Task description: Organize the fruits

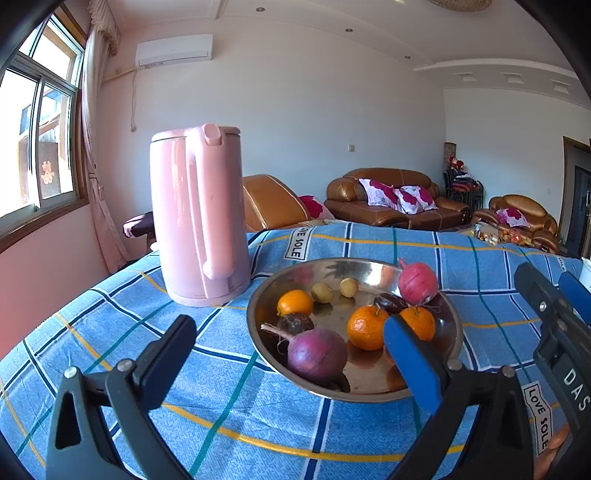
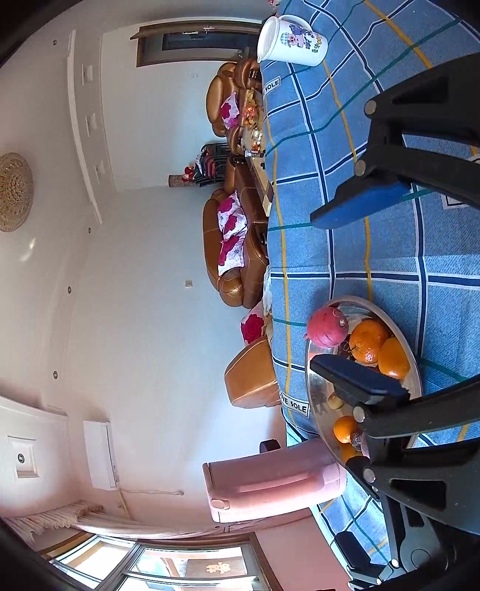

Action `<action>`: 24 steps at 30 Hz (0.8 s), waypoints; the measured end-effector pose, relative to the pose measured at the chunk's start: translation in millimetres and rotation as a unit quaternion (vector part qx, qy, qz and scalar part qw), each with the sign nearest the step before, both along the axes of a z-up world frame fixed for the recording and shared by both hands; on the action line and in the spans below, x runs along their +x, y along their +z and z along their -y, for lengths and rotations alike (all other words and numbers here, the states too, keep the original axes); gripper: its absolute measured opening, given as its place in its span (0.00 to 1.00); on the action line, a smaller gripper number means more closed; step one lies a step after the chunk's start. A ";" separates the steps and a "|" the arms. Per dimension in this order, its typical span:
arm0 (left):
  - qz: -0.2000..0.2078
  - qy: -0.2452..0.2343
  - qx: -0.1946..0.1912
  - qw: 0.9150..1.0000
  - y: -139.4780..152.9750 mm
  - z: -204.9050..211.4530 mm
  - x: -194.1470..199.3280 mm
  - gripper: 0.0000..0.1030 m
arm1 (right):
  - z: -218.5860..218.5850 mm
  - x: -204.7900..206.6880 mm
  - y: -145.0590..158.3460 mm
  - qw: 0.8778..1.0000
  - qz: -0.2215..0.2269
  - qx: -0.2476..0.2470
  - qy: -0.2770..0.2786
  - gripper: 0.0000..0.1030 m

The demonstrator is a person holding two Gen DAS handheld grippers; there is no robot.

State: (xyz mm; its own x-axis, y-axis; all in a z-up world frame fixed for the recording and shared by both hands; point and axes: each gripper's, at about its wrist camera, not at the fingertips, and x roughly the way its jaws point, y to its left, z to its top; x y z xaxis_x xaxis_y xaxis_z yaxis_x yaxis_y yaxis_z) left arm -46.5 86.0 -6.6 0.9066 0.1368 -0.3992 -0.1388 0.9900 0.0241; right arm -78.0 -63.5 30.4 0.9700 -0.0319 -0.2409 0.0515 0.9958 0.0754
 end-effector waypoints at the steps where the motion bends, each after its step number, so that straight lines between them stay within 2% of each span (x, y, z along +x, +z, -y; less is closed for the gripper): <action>1: 0.000 0.000 0.001 1.000 -0.3 0.2 0.0 1.00 | -0.3 0.4 -0.1 1.000 0.000 -0.001 0.000 0.70; 24: -0.001 0.000 0.001 1.000 -0.3 0.8 -0.1 1.00 | -1.5 1.9 -1.0 1.000 0.000 -0.003 0.001 0.70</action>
State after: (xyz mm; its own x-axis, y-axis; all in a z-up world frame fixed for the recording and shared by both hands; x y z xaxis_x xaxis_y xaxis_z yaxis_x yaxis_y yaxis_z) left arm -46.6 85.2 -7.0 0.9061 0.1370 -0.4002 -0.1382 0.9901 0.0261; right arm -76.1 -62.1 29.4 0.9699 -0.0316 -0.2415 0.0500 0.9963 0.0703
